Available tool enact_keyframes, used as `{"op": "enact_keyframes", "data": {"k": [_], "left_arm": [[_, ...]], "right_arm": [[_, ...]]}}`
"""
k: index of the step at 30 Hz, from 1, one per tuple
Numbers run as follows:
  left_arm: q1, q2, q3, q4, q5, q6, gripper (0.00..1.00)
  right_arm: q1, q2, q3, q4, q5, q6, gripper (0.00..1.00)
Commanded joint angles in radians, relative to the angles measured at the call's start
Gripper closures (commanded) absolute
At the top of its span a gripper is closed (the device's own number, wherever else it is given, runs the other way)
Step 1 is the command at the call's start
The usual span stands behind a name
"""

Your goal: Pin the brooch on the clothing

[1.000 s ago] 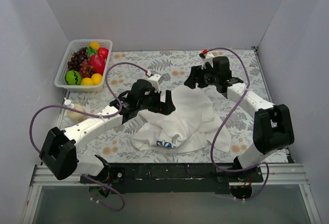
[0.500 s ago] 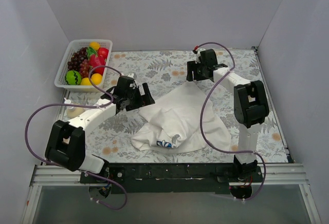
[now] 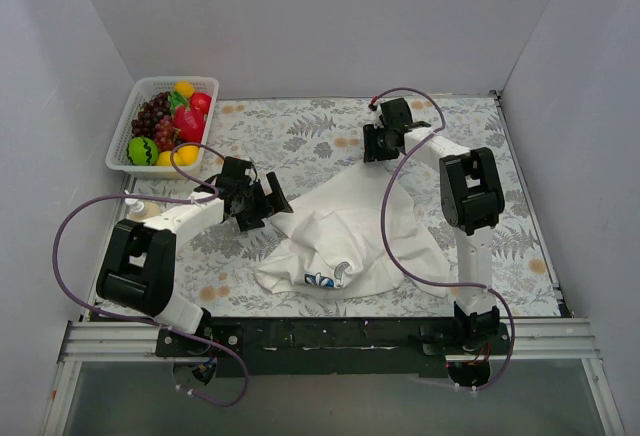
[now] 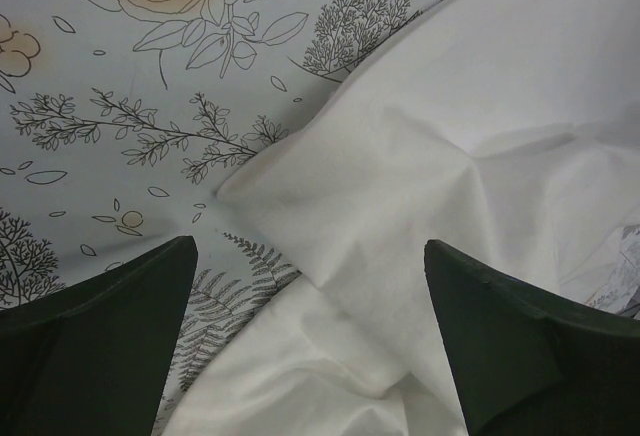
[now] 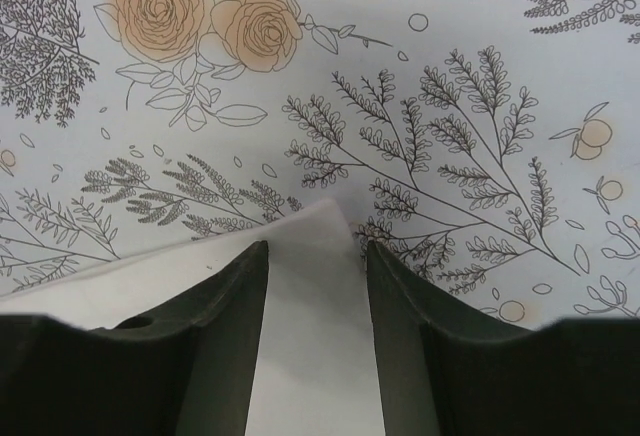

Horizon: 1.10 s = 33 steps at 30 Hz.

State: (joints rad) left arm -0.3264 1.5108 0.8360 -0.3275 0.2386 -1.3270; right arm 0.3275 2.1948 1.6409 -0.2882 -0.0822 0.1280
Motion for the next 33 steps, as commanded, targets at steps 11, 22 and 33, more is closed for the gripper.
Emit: {"op": "enact_keyframes", "data": {"k": [11,22,33], "left_arm": [[0.007,0.046,0.009,0.033,-0.018,-0.008,0.04],[0.007,0.098,0.04,0.08,-0.024,0.015,0.05],[0.007,0.175,0.136,0.127,-0.013,0.041,0.08]], "right_arm": [[-0.021,-0.078,-0.059,0.052,-0.043,0.031,0.99],[-0.157,-0.489,-0.345,0.279,-0.163,0.159,0.99],[-0.183,-0.494,-0.36,0.307,-0.159,0.165,0.99]]}}
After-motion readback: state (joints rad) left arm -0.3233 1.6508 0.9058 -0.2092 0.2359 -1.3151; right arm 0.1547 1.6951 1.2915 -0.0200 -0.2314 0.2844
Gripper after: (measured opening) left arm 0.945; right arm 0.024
